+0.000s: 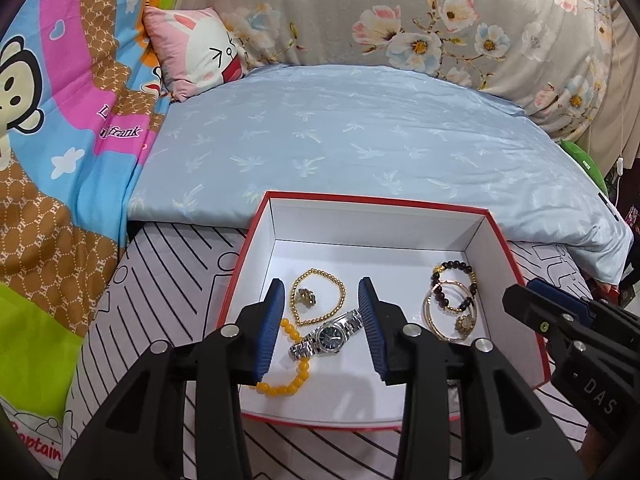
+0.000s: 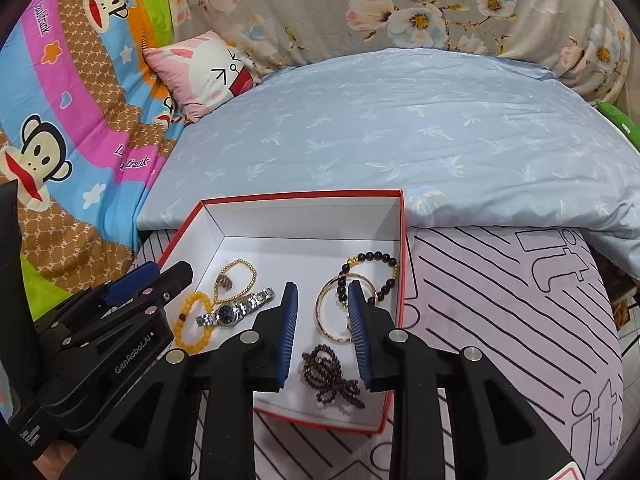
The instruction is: Organize jewelry
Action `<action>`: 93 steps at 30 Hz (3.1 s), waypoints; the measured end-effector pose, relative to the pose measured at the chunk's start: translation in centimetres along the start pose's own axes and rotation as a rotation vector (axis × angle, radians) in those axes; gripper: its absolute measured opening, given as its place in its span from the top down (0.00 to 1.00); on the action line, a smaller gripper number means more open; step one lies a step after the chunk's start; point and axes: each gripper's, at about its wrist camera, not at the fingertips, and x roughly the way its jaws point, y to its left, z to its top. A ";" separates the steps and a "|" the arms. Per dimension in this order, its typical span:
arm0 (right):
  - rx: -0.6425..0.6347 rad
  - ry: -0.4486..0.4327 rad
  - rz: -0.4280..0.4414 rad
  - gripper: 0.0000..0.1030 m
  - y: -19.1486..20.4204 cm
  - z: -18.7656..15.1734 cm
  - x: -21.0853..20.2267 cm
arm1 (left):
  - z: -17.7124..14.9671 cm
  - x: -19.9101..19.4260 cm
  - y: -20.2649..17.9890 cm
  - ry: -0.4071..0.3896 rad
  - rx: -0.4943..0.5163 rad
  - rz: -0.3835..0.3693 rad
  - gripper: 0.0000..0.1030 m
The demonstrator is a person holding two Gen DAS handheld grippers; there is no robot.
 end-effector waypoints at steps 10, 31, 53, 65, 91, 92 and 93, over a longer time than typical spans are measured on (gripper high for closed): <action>0.019 0.009 -0.021 0.74 -1.0 -4.4 -5.2 | -3.2 -4.9 0.3 0.008 0.001 0.000 0.65; 0.046 0.116 -0.056 0.74 -1.8 -17.0 -11.0 | -16.1 -11.4 1.8 0.146 -0.024 0.001 0.64; 0.106 0.147 -0.046 0.74 -2.5 -19.8 -11.6 | -20.0 -11.2 -2.0 0.205 0.013 -0.033 0.60; 0.107 0.153 -0.052 0.74 -3.0 -18.4 -9.8 | -20.2 -10.7 -1.5 0.196 0.035 -0.002 0.92; 0.047 0.135 -0.147 0.82 -1.8 -16.9 -5.5 | -20.5 -10.7 1.1 0.163 -0.001 0.041 0.92; 0.039 0.134 -0.158 0.86 -1.8 -16.9 -5.5 | -20.4 -10.7 1.1 0.163 -0.001 0.040 0.92; 0.038 0.137 -0.155 0.88 -1.8 -16.9 -5.4 | -20.4 -10.6 1.1 0.164 -0.002 0.039 0.92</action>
